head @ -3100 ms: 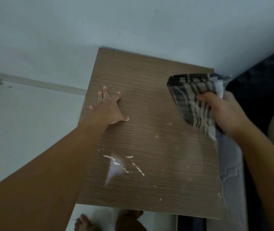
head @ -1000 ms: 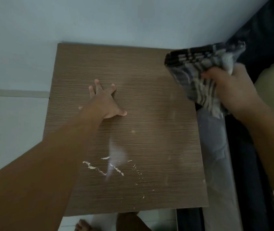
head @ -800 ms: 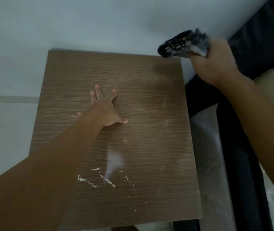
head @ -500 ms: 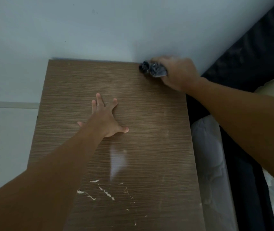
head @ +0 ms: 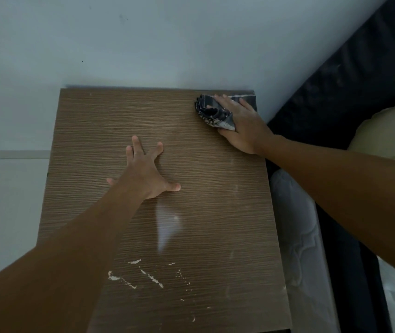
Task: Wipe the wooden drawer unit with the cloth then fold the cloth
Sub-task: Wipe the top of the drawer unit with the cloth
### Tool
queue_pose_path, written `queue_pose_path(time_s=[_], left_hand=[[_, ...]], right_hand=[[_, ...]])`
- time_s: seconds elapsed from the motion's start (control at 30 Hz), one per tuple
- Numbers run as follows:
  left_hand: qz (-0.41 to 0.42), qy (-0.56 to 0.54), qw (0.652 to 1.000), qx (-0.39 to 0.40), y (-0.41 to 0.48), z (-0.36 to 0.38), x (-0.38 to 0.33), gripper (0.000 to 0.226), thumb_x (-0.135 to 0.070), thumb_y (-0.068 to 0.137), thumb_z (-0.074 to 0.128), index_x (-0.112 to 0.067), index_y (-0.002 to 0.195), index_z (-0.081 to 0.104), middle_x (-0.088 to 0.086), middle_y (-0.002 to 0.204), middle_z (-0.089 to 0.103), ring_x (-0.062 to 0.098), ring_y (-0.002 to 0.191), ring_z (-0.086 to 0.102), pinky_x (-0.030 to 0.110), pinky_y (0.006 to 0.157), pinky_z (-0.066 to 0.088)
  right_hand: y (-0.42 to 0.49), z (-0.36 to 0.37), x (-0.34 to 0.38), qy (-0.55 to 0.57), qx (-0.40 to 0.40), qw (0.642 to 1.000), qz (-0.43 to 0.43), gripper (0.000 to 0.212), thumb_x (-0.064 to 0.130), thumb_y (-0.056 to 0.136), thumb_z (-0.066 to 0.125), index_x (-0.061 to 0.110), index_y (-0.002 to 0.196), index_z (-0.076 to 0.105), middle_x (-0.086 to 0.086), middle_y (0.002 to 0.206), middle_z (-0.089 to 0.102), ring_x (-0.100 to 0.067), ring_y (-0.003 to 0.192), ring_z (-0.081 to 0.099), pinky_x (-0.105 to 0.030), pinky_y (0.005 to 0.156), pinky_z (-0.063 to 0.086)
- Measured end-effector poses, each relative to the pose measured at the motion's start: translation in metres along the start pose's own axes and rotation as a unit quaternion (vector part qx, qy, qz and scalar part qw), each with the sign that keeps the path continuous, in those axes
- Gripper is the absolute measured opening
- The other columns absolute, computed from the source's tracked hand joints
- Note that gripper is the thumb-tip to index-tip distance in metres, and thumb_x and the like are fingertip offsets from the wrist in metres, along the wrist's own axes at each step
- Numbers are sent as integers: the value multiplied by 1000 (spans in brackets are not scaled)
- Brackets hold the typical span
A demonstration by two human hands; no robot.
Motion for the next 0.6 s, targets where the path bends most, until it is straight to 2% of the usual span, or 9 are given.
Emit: queue_pose_path(time_s=[0.13,0.27,0.5,0.6], left_hand=[[2,-6,1000,-3,2,1,1,116,-47,62,86,-46,151,10,-5,157,-32,20,147,-23,77,105,9],[8,-19,1000,-7,8,3,4,120,-45,59,88,-44,152,11,-3,157,-32,22,146,-24,69,112,13],[15,23,1000,-5,7,1,1,121,-50,61,85,-42,153,6,1,158,-31,26,147,-22,68,112,15],[20,36,999,-4,4,0,0,118,-53,64,82,-40,153,6,2,159,-29,27,147,-21,68,112,14]], right_hand=[[-33,7,14,5,0,1000,-24,73,33,92,60,16,153,25,-10,157,31,-22,146,24,-45,121,9],[-67,20,31,-33,-3,998,-62,60,38,92,55,26,148,38,-3,159,29,-19,147,22,-45,120,11],[-136,41,64,-16,-3,999,-41,58,44,91,51,30,146,40,1,160,25,-14,148,17,-38,121,4],[-165,48,83,-5,-10,999,-31,57,45,91,52,30,145,42,1,159,26,-14,148,18,-40,121,7]])
Point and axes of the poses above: each hand's wrist, its own y-axis towards the middle knuckle, its own z-axis out of the palm, x = y × z, the point moved 8 cm from there along y, towards the middle knuckle
